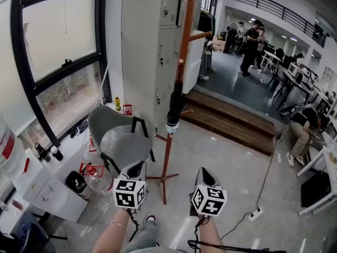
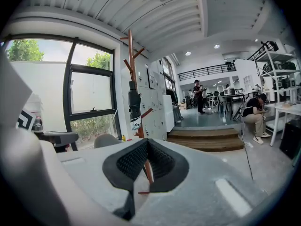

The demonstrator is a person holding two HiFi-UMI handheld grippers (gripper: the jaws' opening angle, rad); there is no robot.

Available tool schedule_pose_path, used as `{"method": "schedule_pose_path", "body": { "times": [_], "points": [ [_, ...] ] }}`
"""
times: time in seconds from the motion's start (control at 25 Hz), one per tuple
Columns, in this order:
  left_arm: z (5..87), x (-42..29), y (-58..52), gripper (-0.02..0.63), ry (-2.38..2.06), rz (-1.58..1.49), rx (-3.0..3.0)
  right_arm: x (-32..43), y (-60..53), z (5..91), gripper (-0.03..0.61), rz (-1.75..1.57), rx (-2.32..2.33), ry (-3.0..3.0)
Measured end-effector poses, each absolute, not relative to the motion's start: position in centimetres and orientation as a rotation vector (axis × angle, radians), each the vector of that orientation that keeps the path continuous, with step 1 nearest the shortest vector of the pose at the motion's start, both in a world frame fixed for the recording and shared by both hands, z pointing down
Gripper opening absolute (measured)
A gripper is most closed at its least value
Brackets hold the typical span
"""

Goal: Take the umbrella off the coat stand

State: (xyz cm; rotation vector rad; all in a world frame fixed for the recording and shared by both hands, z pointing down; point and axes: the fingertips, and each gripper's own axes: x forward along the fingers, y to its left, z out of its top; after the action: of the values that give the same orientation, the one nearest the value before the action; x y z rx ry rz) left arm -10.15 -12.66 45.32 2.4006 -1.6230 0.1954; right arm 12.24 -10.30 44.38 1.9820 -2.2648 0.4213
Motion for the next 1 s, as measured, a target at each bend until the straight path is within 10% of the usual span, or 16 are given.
{"method": "schedule_pose_path", "body": {
  "times": [1.0],
  "points": [
    [41.4,-9.1,-33.8,0.004,-1.542,0.075,2.496,12.2,-30.7,40.1,0.005,0.308,2.079,-2.239]
  ]
}}
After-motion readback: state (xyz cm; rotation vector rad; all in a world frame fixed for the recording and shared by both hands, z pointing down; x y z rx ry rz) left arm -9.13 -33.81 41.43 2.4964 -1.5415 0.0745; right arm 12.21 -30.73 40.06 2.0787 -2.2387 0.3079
